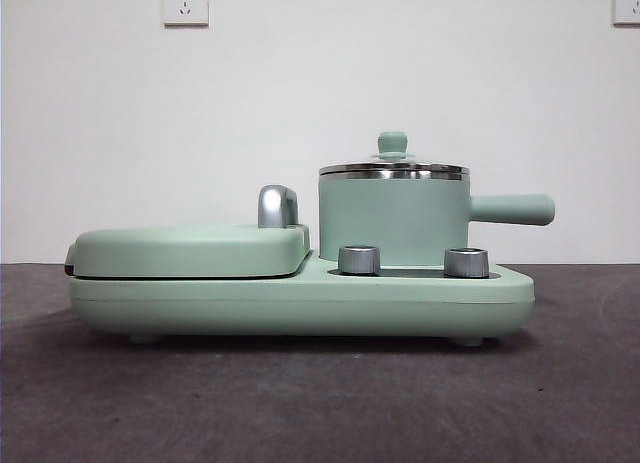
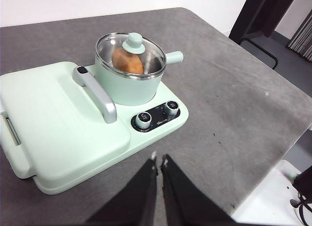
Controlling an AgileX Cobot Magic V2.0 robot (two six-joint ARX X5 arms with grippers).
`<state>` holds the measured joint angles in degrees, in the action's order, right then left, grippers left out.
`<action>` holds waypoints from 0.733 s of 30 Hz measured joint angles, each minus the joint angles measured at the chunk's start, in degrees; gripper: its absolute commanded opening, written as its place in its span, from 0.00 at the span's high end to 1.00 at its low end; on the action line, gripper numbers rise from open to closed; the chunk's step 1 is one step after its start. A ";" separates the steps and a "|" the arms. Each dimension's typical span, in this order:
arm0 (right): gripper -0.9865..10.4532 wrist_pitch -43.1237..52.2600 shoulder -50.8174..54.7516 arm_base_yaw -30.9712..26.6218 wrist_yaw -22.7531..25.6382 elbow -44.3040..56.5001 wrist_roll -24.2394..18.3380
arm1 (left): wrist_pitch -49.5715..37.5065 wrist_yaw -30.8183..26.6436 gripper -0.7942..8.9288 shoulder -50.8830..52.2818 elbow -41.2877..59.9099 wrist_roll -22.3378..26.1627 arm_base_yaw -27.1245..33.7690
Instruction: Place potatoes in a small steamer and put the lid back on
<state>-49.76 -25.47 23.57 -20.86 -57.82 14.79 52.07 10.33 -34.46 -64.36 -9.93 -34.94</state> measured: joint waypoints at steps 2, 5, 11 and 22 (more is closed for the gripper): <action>0.90 0.02 0.00 0.00 0.00 0.02 0.00 | 0.00 0.00 0.90 0.00 0.00 0.00 0.00; 0.90 0.02 0.00 0.00 0.00 0.00 0.00 | 0.00 0.00 0.90 0.00 0.00 0.00 0.00; 0.90 0.02 0.00 0.00 0.00 0.02 0.00 | -4.24 0.22 0.90 1.86 3.28 0.00 2.54; 0.90 0.04 0.00 0.00 0.00 0.02 0.00 | -40.28 3.41 0.90 19.91 40.83 0.02 23.80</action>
<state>-49.71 -25.47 23.57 -20.86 -57.80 14.79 11.79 13.74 -14.55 -23.53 -9.91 -11.14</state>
